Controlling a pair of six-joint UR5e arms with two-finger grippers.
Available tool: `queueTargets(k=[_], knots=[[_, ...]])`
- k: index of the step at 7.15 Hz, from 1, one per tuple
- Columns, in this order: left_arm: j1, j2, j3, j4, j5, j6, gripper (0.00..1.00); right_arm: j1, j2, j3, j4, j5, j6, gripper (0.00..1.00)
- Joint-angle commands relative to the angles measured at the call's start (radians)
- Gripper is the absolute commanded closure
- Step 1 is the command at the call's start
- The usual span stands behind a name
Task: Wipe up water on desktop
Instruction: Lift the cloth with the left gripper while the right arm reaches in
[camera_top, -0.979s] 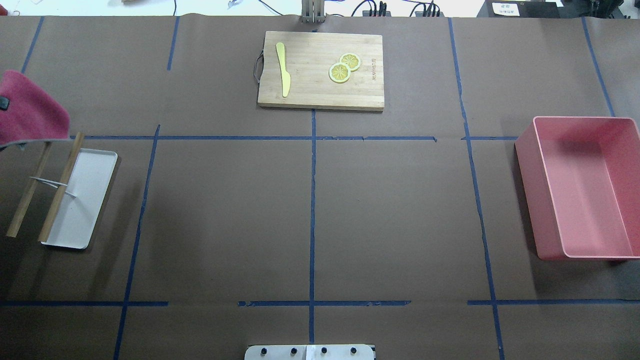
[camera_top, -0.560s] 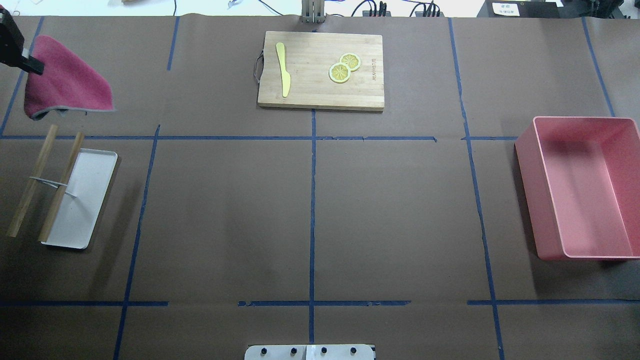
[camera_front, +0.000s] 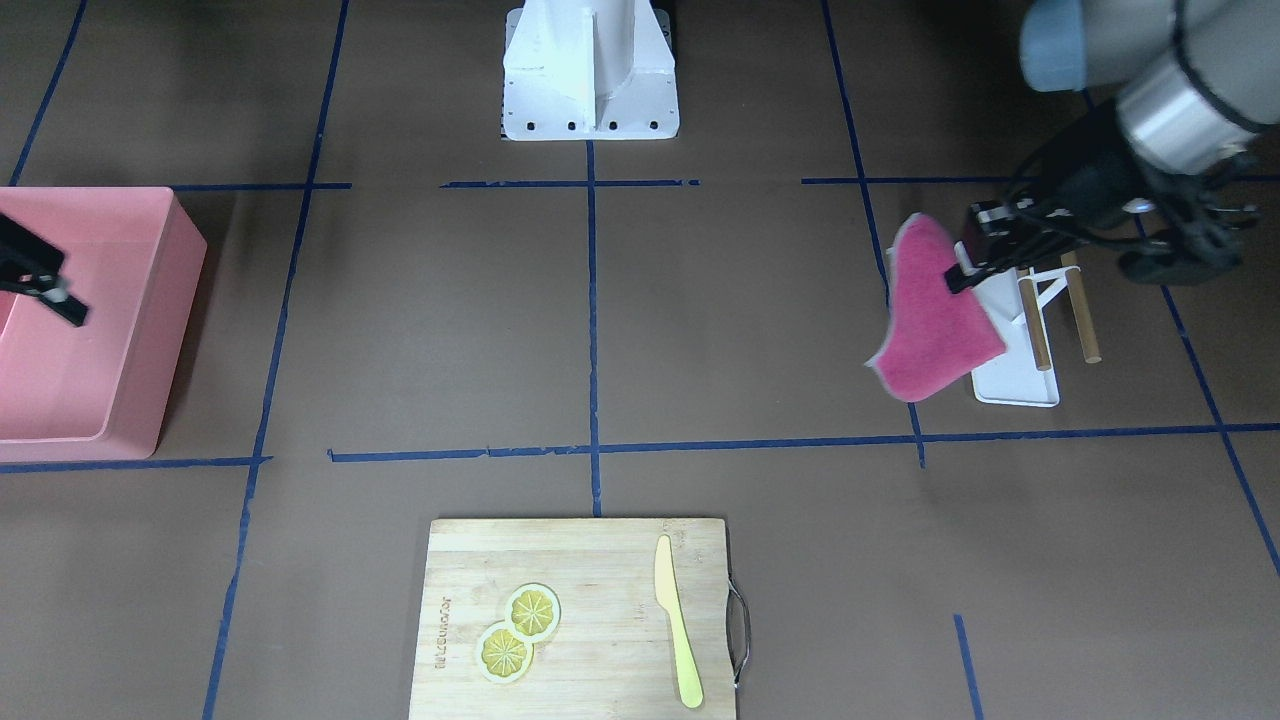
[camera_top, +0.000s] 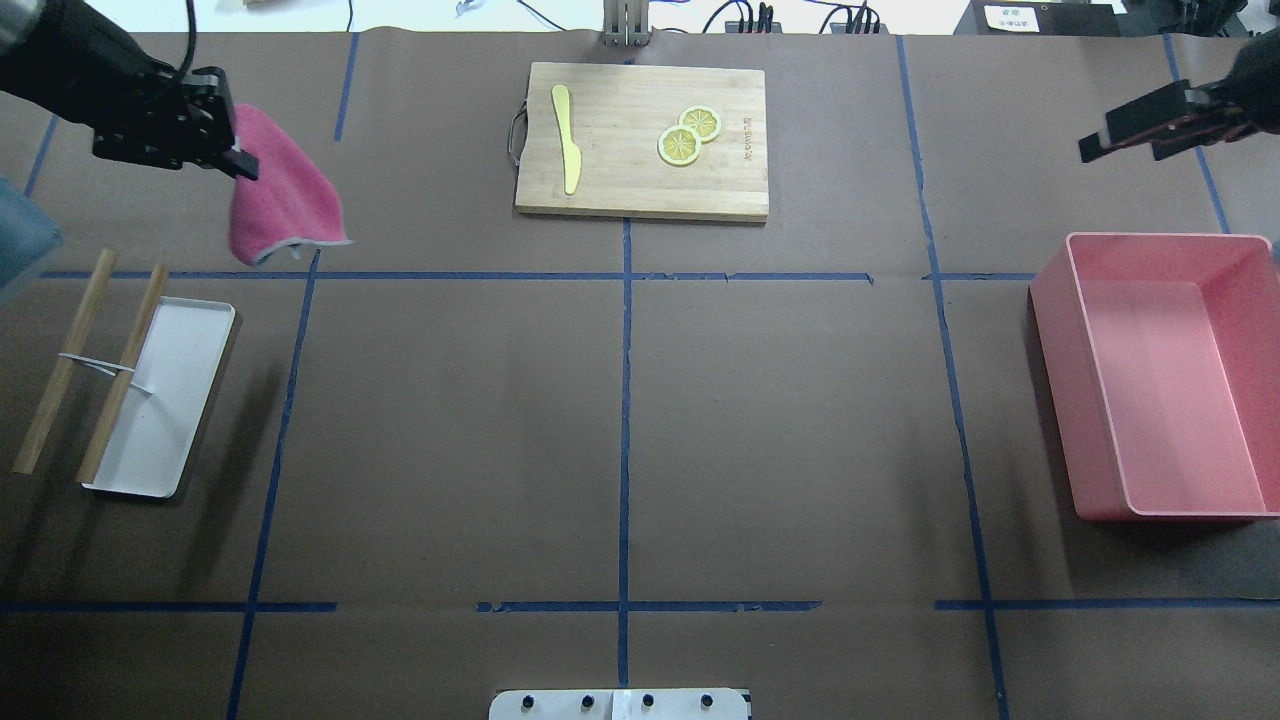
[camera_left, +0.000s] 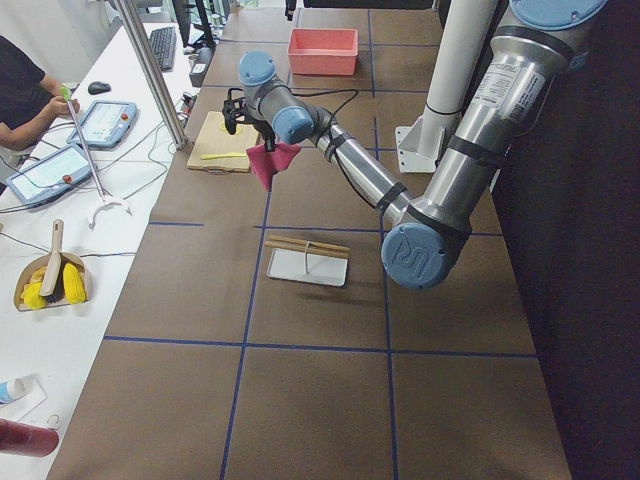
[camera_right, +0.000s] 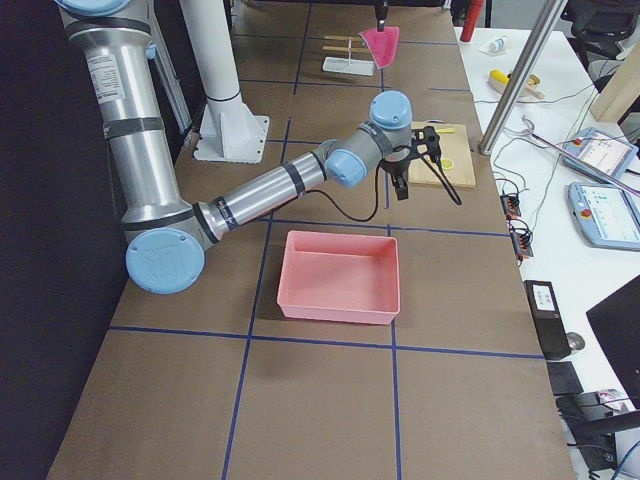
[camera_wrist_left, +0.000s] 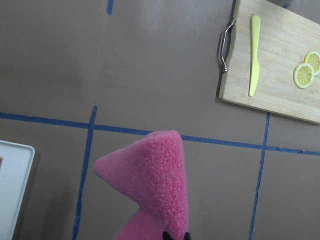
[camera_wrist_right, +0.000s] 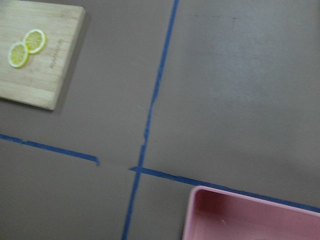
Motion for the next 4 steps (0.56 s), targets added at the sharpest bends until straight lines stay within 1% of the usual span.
queueTargets(k=[1,2,3,4], knots=[[0.154,-0.094,0.006,-0.136,0.193,-0.396,0.97,-0.27,0.039,0.066,0.215,-0.362,0.104,0.0],[0.171,-0.129,0.021,-0.137,0.218,-0.484,0.97,-0.387,0.06,0.087,0.228,-0.468,0.104,0.0],[0.191,-0.163,0.038,-0.139,0.254,-0.547,0.97,-0.473,0.109,0.094,0.229,-0.566,0.093,0.0],[0.215,-0.197,0.065,-0.145,0.29,-0.613,0.97,-0.53,0.149,0.092,0.227,-0.606,0.09,0.0]])
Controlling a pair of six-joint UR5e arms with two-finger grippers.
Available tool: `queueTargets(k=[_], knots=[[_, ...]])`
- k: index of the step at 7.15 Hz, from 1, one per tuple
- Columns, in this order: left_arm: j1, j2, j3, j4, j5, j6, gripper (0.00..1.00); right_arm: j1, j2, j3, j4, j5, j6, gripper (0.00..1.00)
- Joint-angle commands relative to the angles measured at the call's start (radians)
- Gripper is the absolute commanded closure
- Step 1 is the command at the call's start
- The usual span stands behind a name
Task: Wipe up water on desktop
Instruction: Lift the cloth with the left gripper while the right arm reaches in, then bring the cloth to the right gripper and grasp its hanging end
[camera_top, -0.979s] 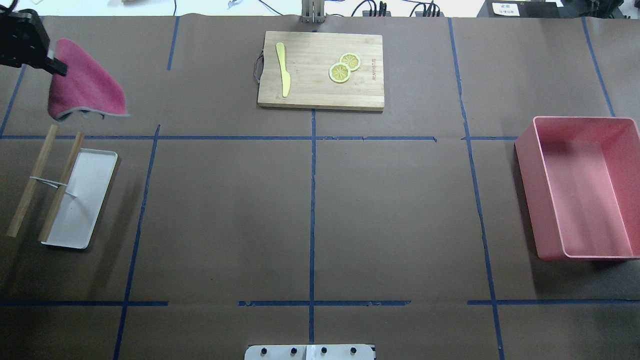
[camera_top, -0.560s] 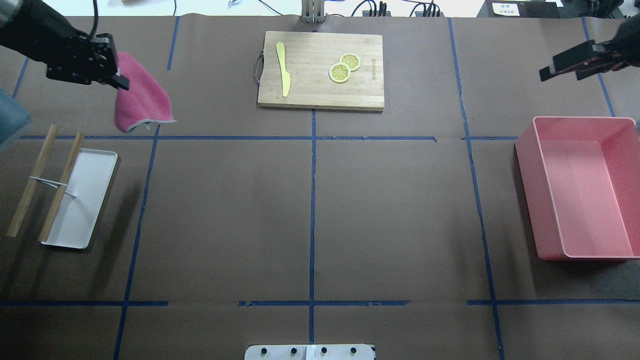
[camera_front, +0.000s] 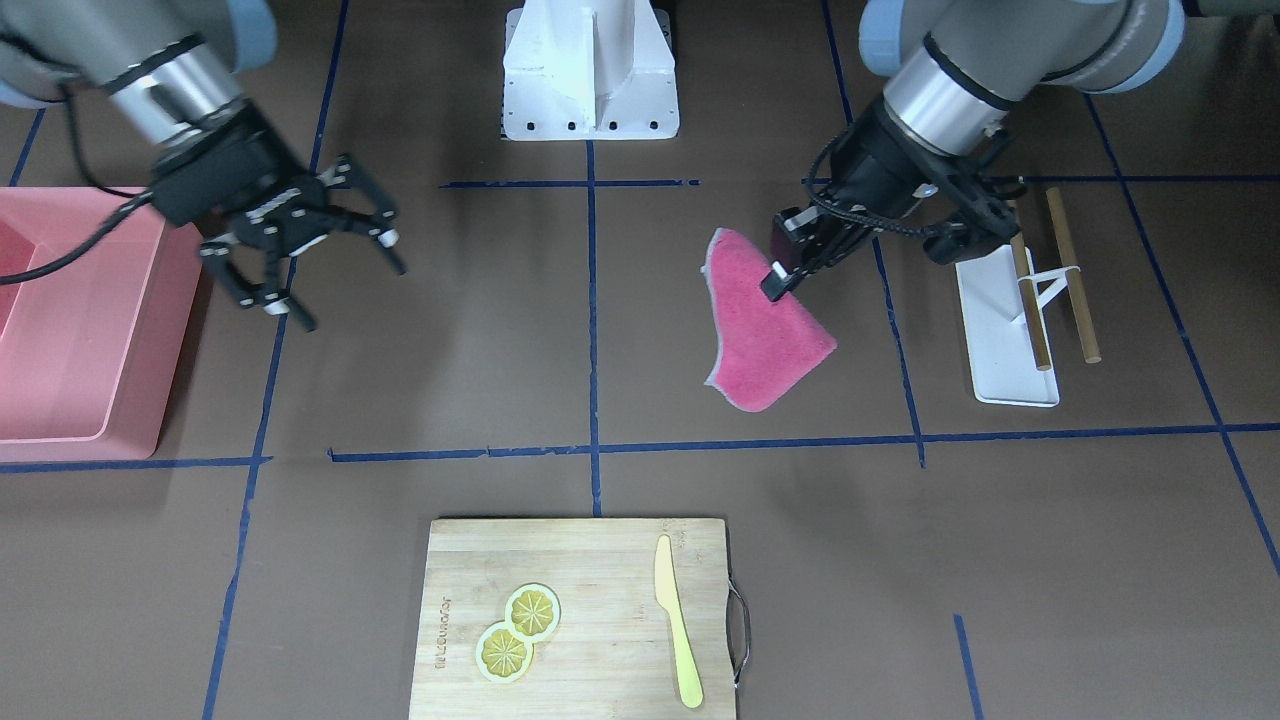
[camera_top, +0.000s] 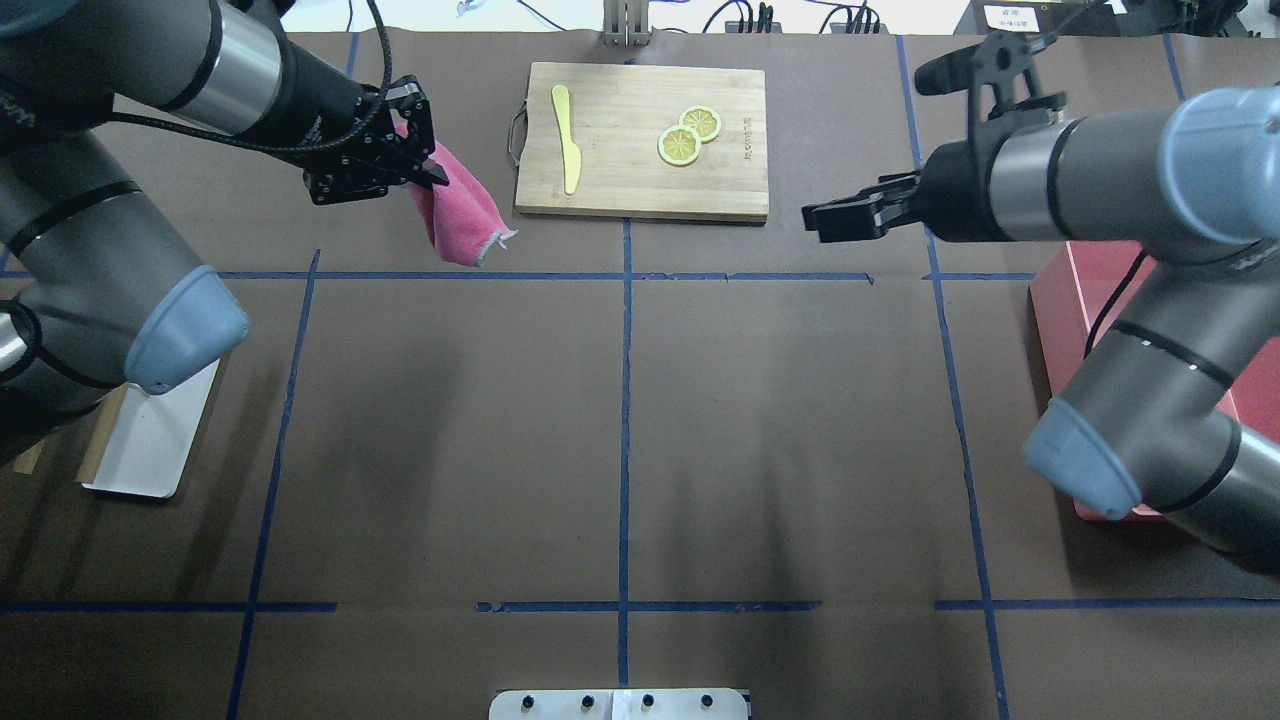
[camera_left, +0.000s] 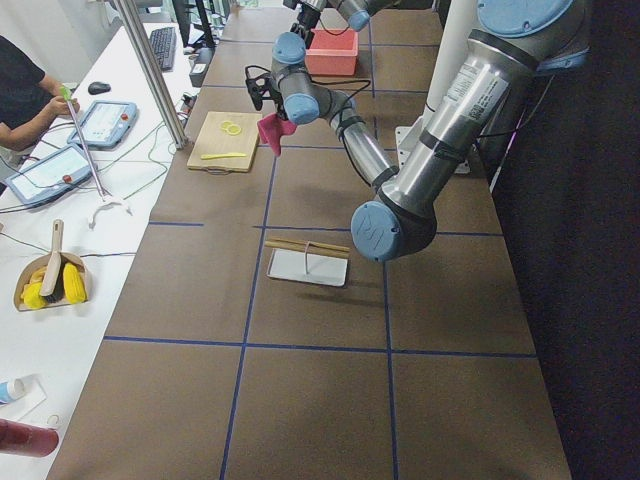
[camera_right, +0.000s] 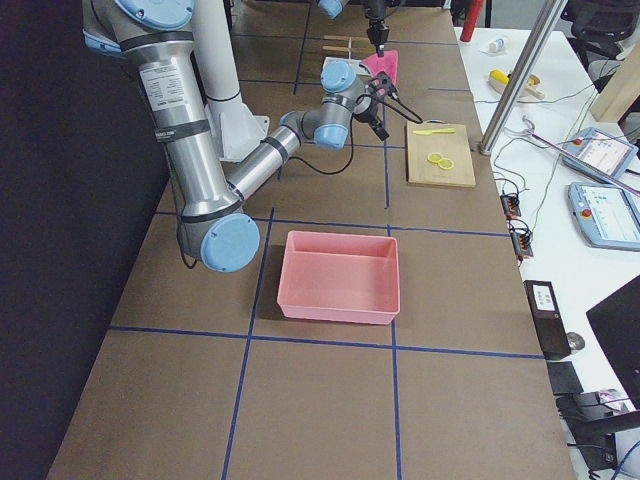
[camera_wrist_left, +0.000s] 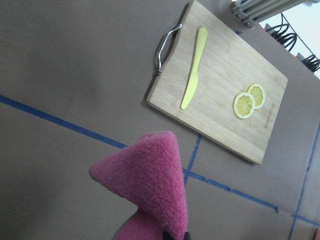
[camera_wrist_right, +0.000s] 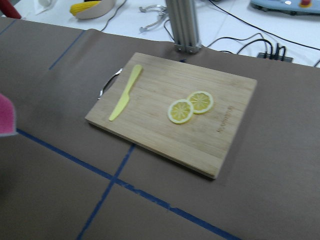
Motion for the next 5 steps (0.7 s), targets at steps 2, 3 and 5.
queueTargets(k=[2,3,5], knots=[[0.106,-0.09,0.048,-0.007,0.126,-0.145,0.97,-0.128,0.064,0.008,0.005,-0.112,-0.038,0.0],[0.136,-0.11,0.062,-0.007,0.14,-0.146,0.97,-0.165,0.088,0.008,-0.001,-0.165,-0.09,0.0],[0.182,-0.128,0.062,-0.005,0.142,-0.146,0.97,-0.243,0.09,0.006,-0.003,-0.274,-0.101,0.01]])
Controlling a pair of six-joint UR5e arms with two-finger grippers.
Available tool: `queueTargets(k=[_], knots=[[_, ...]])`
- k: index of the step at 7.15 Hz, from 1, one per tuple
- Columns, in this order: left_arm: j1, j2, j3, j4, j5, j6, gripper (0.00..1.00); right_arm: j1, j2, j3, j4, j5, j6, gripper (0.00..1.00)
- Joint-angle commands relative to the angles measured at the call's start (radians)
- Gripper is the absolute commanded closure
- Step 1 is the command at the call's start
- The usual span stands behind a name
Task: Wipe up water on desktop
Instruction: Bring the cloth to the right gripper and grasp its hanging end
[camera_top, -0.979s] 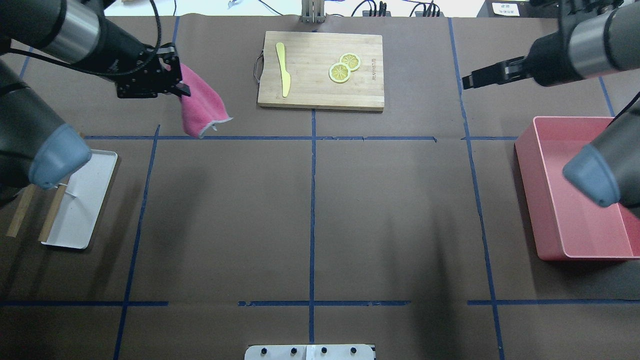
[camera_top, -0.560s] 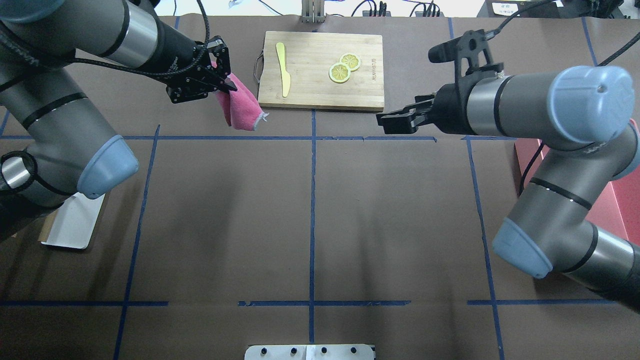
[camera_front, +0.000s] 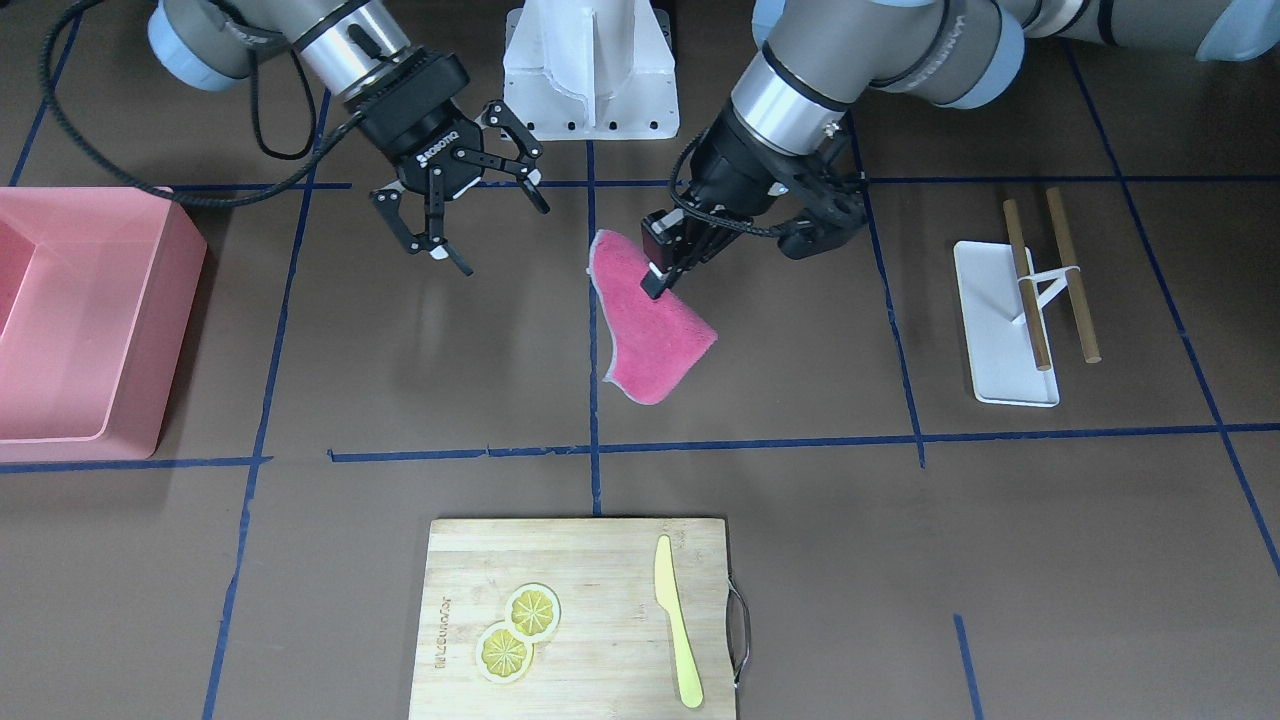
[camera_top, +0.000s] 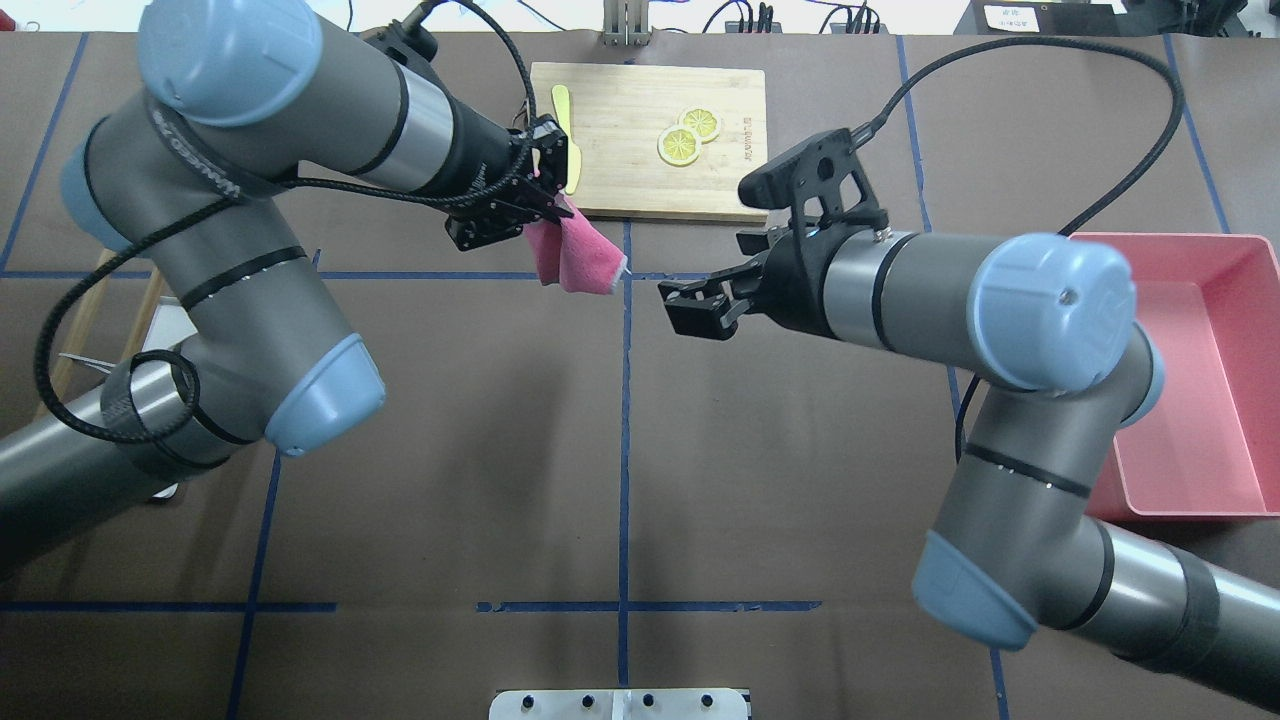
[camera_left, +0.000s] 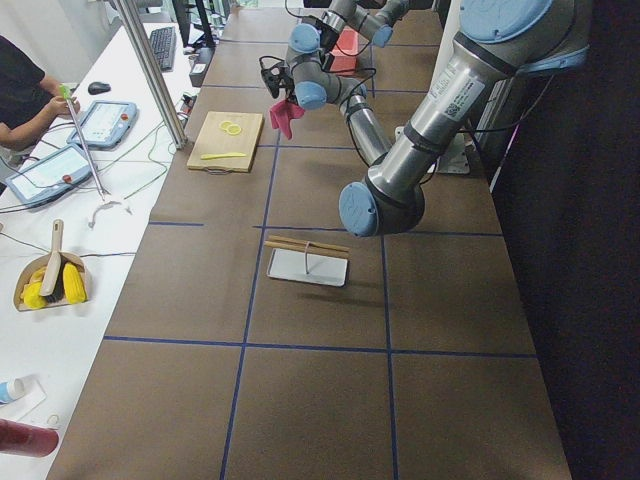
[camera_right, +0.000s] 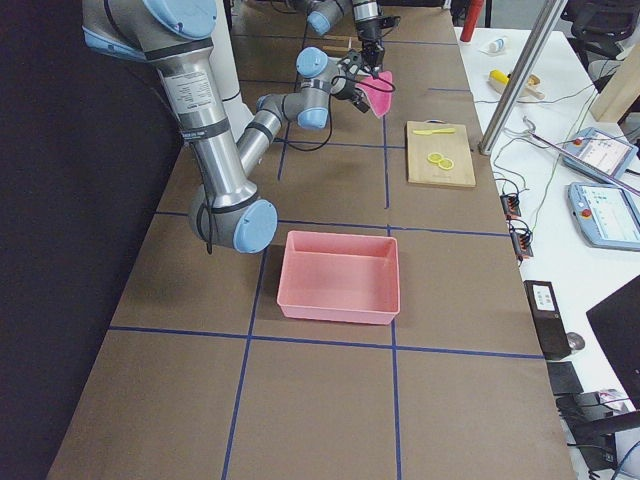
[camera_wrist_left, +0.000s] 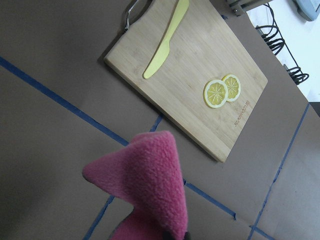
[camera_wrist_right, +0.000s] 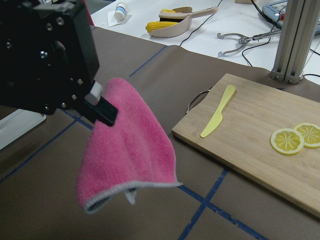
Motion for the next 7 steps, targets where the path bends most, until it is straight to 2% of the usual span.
queueTargets(k=[1,7], knots=[[0.034,-0.022,0.002,0.001,0.004,-0.003,0.97,-0.05,0.003,-0.001,-0.001,-0.052,-0.02,0.01],[0.072,-0.056,0.009,0.009,0.008,-0.006,0.97,-0.079,0.013,-0.005,0.0,-0.053,-0.025,0.02]])
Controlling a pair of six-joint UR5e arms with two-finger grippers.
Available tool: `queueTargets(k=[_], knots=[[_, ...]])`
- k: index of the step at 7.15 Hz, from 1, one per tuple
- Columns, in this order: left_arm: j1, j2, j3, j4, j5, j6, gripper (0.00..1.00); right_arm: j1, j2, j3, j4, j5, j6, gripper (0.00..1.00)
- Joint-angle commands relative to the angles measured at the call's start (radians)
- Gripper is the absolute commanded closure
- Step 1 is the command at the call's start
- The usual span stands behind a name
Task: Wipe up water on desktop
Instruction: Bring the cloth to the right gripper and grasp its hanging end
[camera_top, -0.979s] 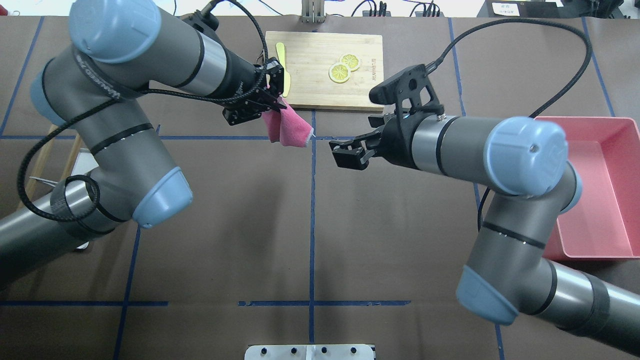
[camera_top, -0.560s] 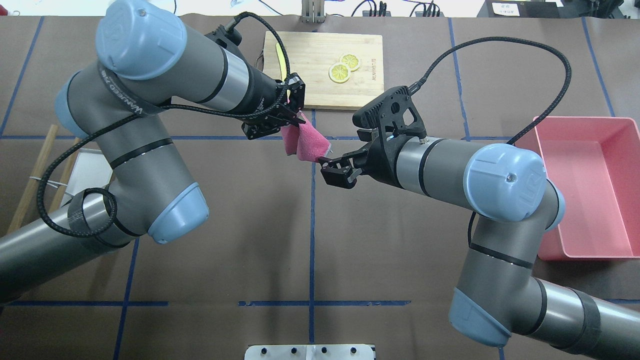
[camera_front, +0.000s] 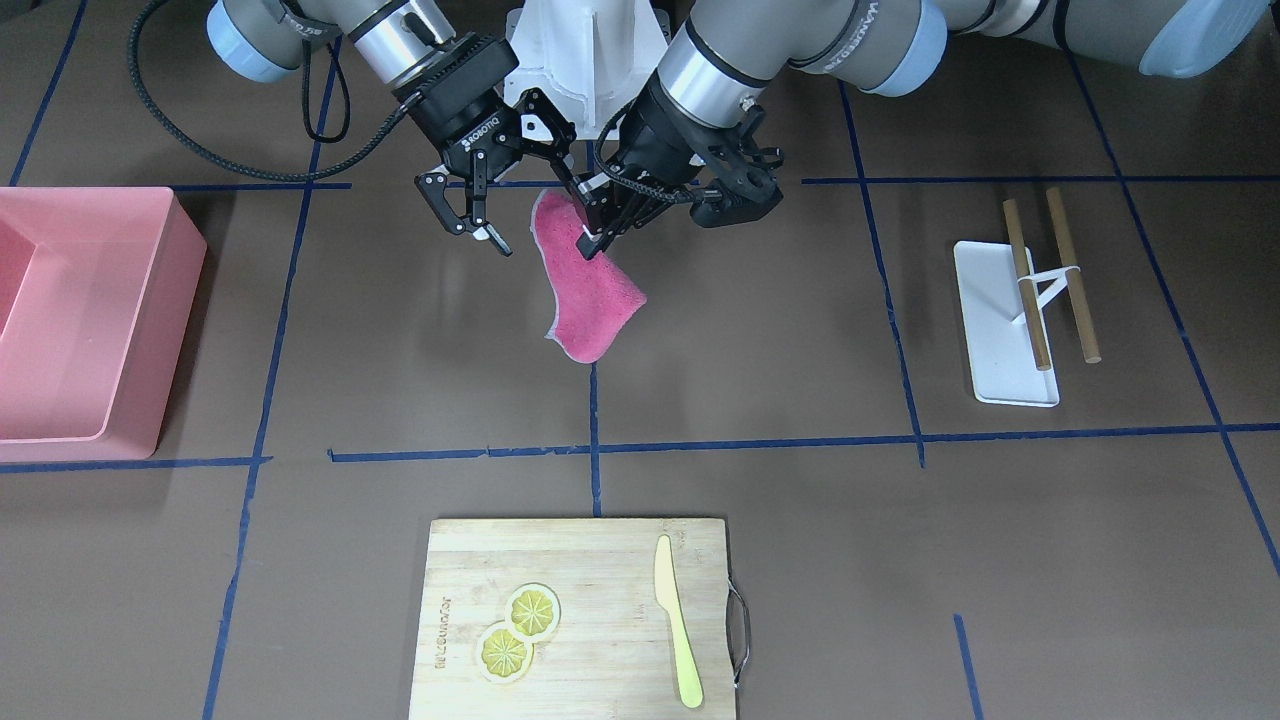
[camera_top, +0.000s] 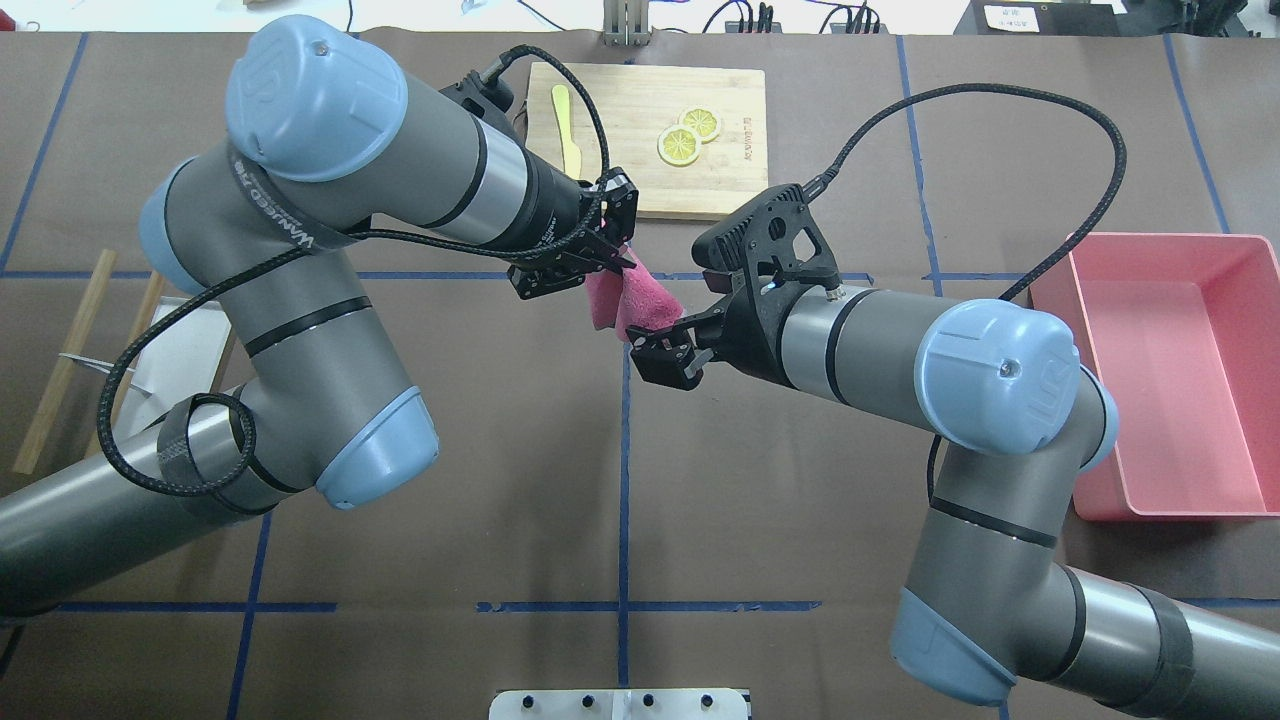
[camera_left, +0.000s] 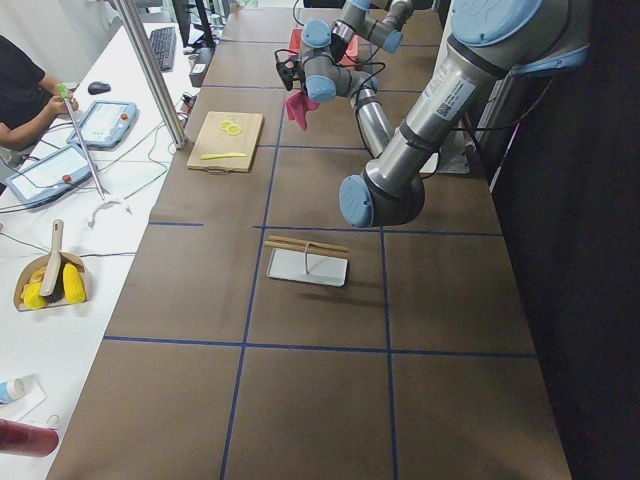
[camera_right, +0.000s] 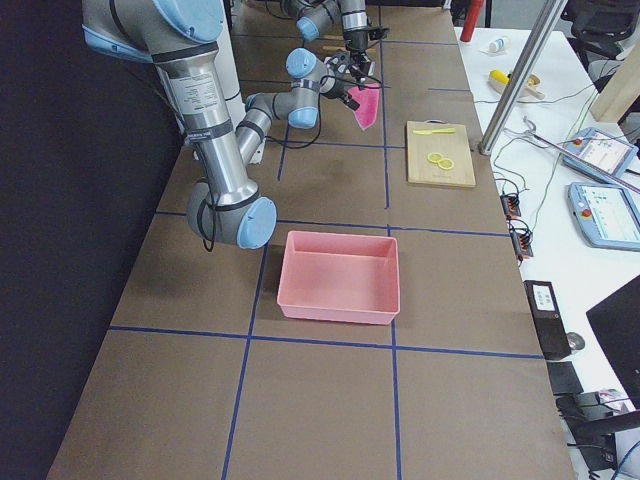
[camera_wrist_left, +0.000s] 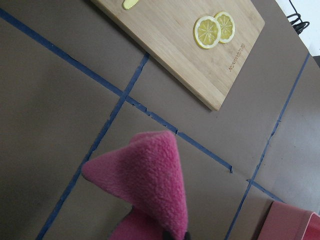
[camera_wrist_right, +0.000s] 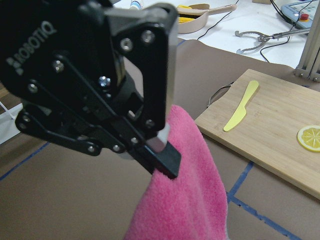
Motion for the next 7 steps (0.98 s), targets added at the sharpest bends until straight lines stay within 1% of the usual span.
queueTargets(k=[1,3,4,5,6,7], knots=[[0.001,-0.009,0.009,0.001,0.0,0.0,0.97,-0.016,0.005,-0.001,0.0,-0.002,0.001,0.01],[0.007,-0.007,0.009,0.001,0.0,0.0,0.97,-0.03,0.007,-0.003,0.0,-0.025,0.001,0.05],[0.007,-0.007,0.011,0.001,0.0,0.0,0.97,-0.03,0.006,-0.003,-0.001,-0.025,0.001,0.1],[0.009,-0.009,0.011,-0.001,0.0,0.0,0.97,-0.03,0.006,-0.003,-0.001,-0.025,0.001,0.25],[0.008,-0.009,0.009,-0.001,-0.001,0.0,0.97,-0.03,0.006,-0.001,-0.003,-0.024,0.001,0.44],[0.007,-0.007,0.009,-0.001,0.0,0.002,0.97,-0.028,0.004,-0.001,-0.003,-0.022,0.001,0.6]])
